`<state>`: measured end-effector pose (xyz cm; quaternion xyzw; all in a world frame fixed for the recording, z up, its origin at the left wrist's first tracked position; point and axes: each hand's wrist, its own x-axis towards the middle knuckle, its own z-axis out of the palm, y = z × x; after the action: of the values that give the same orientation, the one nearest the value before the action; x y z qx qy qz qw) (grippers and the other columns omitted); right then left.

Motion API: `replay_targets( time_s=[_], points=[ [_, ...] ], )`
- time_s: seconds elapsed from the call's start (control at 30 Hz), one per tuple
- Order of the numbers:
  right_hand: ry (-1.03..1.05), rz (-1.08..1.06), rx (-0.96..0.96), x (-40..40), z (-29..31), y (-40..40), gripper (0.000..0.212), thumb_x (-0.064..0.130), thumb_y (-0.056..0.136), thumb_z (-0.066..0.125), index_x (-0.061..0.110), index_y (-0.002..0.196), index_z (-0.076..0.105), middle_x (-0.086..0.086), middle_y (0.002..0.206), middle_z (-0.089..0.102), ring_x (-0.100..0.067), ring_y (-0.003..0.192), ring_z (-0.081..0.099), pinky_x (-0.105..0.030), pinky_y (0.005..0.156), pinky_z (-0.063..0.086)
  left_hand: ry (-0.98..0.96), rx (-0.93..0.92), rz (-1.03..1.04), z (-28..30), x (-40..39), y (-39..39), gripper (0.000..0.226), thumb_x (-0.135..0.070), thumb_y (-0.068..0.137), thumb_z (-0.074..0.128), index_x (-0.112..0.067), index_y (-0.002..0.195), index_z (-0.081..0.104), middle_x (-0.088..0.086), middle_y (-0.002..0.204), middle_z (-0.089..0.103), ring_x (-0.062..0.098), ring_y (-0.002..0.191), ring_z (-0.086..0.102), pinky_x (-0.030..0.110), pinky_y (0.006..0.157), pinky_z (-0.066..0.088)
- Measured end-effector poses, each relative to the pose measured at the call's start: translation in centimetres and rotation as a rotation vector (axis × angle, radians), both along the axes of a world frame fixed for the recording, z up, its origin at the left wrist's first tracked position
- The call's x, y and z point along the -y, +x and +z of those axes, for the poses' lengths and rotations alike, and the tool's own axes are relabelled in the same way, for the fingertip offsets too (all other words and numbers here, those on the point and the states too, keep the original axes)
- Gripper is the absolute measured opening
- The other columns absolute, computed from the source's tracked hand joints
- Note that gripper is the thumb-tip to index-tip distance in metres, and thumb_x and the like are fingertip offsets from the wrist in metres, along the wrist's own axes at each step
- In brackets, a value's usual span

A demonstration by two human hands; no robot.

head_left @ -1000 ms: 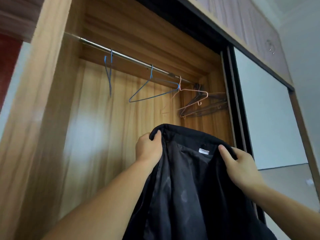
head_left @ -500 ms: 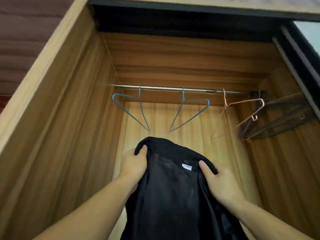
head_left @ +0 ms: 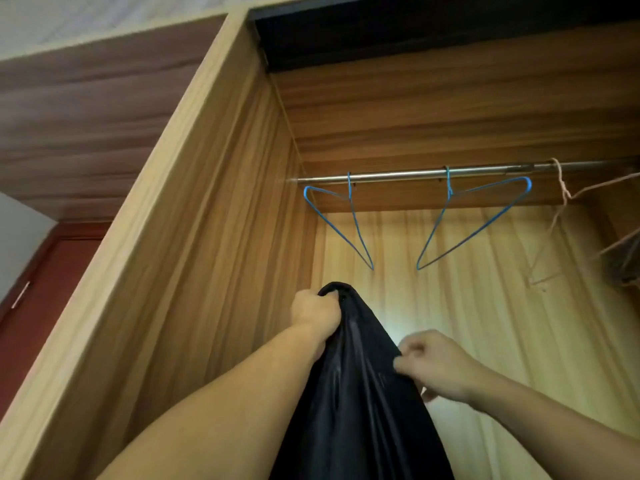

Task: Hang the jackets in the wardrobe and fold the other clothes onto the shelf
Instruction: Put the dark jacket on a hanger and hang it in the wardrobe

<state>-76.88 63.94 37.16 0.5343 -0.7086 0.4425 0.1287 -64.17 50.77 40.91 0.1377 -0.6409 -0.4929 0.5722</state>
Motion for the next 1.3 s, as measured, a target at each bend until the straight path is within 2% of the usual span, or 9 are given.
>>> replay_targets(
  time_s=[0.1, 0.23, 0.33, 0.57, 0.73, 0.83, 1.1, 1.23, 1.3],
  points=[
    [-0.304, -0.034, -0.057, 2.4, 5.9, 2.9, 0.023, 0.013, 0.082, 0.055, -0.009, 0.077, 0.057, -0.009, 0.063, 0.053, -0.02, 0.05, 0.051, -0.027, 0.051, 0.043, -0.025, 0.023, 0.017, 1.1, 1.4, -0.8, 0.026, -0.026, 0.092, 0.058, -0.002, 0.097, 0.067, 0.012, 0.093, 0.068, 0.031, 0.086, 0.066, 0.028, 0.064, 0.044],
    [-0.583, -0.034, -0.228, 5.6, 12.1, 8.8, 0.023, 0.021, 0.08, 0.055, 0.01, 0.06, 0.055, -0.005, 0.056, 0.053, -0.027, 0.064, 0.063, -0.033, 0.064, 0.05, -0.076, 0.042, 0.035, 2.5, 3.0, -1.4, 0.027, -0.022, 0.094, 0.055, -0.005, 0.072, 0.058, 0.012, 0.078, 0.061, 0.03, 0.071, 0.059, 0.027, 0.06, 0.041],
    [-0.596, -0.001, -0.208, 8.2, 15.4, 12.3, 0.028, 0.035, 0.083, 0.056, 0.008, 0.076, 0.064, -0.009, 0.073, 0.069, -0.027, 0.08, 0.07, -0.038, 0.072, 0.057, -0.104, 0.024, 0.047, 3.4, 4.0, -1.7, 0.031, -0.022, 0.094, 0.054, 0.007, 0.087, 0.06, 0.016, 0.091, 0.066, 0.03, 0.072, 0.058, 0.03, 0.065, 0.044],
    [-0.37, 0.215, 0.216, 11.6, 19.2, 14.6, 0.041, 0.048, 0.088, 0.056, 0.018, 0.115, 0.054, -0.003, 0.101, 0.057, -0.019, 0.07, 0.062, -0.021, 0.046, 0.048, -0.159, 0.049, 0.054, 3.9, 5.9, -2.2, 0.037, -0.023, 0.095, 0.052, -0.015, 0.059, 0.045, 0.007, 0.075, 0.056, 0.026, 0.071, 0.055, 0.026, 0.063, 0.038],
    [-0.582, 0.05, 0.1, 10.7, 20.4, 13.2, 0.046, 0.031, 0.098, 0.042, 0.002, 0.133, 0.05, -0.014, 0.121, 0.055, -0.036, 0.114, 0.054, -0.041, 0.096, 0.046, -0.173, 0.052, 0.095, 3.3, 7.2, -1.8, 0.039, -0.026, 0.097, 0.052, -0.018, 0.059, 0.044, 0.0, 0.067, 0.051, 0.022, 0.065, 0.049, 0.026, 0.06, 0.037],
    [-0.647, -0.011, 0.061, 9.4, 20.2, 12.3, 0.041, 0.014, 0.103, 0.03, -0.005, 0.137, 0.043, -0.021, 0.141, 0.046, -0.036, 0.13, 0.045, -0.039, 0.102, 0.039, -0.186, 0.085, 0.119, 2.4, 6.7, -2.1, 0.035, -0.026, 0.098, 0.051, -0.017, 0.064, 0.049, -0.001, 0.069, 0.052, 0.02, 0.066, 0.051, 0.024, 0.057, 0.036],
    [-0.855, -0.139, 0.14, 8.8, 19.4, 8.2, 0.048, 0.035, 0.098, 0.03, 0.002, 0.119, 0.058, -0.013, 0.104, 0.06, -0.032, 0.092, 0.059, -0.036, 0.08, 0.045, -0.194, 0.113, 0.091, 1.3, 6.2, -3.4, 0.028, -0.029, 0.096, 0.051, -0.017, 0.072, 0.059, 0.001, 0.079, 0.063, 0.022, 0.075, 0.061, 0.029, 0.067, 0.047],
    [-0.832, -0.039, 0.146, 7.3, 15.6, 6.7, 0.039, 0.033, 0.094, 0.034, 0.015, 0.065, 0.053, -0.001, 0.066, 0.048, -0.021, 0.056, 0.039, -0.029, 0.056, 0.03, -0.181, 0.09, 0.1, 0.6, 6.2, -3.5, 0.026, -0.028, 0.096, 0.051, -0.015, 0.077, 0.064, 0.003, 0.081, 0.066, 0.025, 0.079, 0.065, 0.03, 0.069, 0.049],
    [-0.728, 0.02, 0.179, 6.0, 11.8, 6.1, 0.037, 0.03, 0.095, 0.038, 0.018, 0.062, 0.051, 0.001, 0.061, 0.045, -0.017, 0.053, 0.035, -0.027, 0.053, 0.026, -0.172, 0.097, 0.098, 0.0, 6.1, -3.8, 0.026, -0.028, 0.095, 0.051, -0.016, 0.076, 0.064, 0.003, 0.079, 0.065, 0.025, 0.076, 0.064, 0.03, 0.066, 0.047]
  ],
)
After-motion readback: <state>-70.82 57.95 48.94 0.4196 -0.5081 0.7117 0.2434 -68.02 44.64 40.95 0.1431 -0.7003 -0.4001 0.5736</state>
